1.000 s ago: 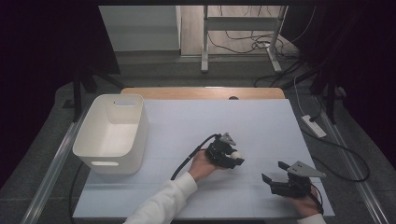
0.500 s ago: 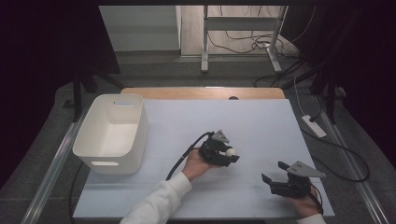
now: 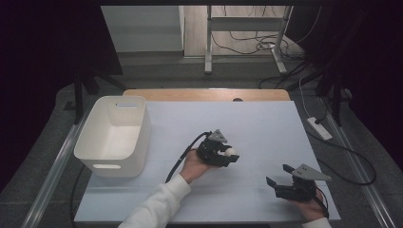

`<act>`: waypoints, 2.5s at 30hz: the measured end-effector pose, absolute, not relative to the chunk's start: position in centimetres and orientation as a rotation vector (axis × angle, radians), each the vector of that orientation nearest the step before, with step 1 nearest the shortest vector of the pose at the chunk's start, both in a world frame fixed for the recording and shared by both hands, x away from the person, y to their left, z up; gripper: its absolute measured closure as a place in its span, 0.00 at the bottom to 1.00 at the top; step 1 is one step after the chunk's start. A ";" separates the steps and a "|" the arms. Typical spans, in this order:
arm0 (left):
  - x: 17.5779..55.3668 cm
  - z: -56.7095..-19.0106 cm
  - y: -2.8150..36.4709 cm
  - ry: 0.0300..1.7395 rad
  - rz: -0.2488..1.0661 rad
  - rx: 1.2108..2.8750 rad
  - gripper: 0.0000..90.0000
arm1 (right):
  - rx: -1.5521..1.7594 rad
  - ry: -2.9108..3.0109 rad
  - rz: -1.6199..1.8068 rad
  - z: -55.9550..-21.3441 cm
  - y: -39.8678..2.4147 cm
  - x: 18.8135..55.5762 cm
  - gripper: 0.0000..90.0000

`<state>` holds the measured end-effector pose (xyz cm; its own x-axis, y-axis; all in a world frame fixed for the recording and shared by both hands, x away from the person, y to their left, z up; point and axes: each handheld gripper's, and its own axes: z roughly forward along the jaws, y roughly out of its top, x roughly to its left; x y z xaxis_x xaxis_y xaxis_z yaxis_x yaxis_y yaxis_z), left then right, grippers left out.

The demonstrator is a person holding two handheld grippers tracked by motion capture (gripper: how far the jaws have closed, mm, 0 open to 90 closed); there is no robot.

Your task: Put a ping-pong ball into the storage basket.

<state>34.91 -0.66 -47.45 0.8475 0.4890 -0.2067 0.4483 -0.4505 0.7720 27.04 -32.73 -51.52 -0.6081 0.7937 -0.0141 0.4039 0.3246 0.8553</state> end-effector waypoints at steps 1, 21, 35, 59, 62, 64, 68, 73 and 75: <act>34.9 -47.4 -0.5 0.682 0.058 2.108 0.56 | 1.057 2.162 1.208 -51.5 -32.7 27.0 0.18; 34.7 -46.3 1.3 0.695 0.089 2.065 0.56 | 1.059 2.156 1.206 -51.5 -32.8 27.0 0.18; 34.4 -45.3 3.1 0.711 0.138 2.032 0.56 | 1.057 2.153 1.205 -51.5 -32.8 27.0 0.18; 34.1 -43.8 5.8 0.739 0.175 1.973 0.56 | 1.057 2.155 1.201 -51.4 -32.7 27.1 0.18; 34.1 -43.6 6.2 0.749 0.177 1.958 0.56 | 1.056 2.156 1.200 -51.5 -32.6 27.0 0.18; 34.1 -43.5 6.5 0.751 0.183 1.954 0.56 | 1.057 2.155 1.200 -51.5 -32.6 27.1 0.18; 34.1 -43.1 7.0 0.757 0.194 1.940 0.56 | 1.057 2.155 1.201 -51.5 -32.6 27.1 0.18; 34.1 -42.8 7.6 0.765 0.201 1.928 0.56 | 1.056 2.155 1.201 -51.5 -32.6 27.1 0.18; 34.1 -42.8 7.8 0.768 0.205 1.924 0.56 | 1.056 2.155 1.201 -51.5 -32.6 27.1 0.18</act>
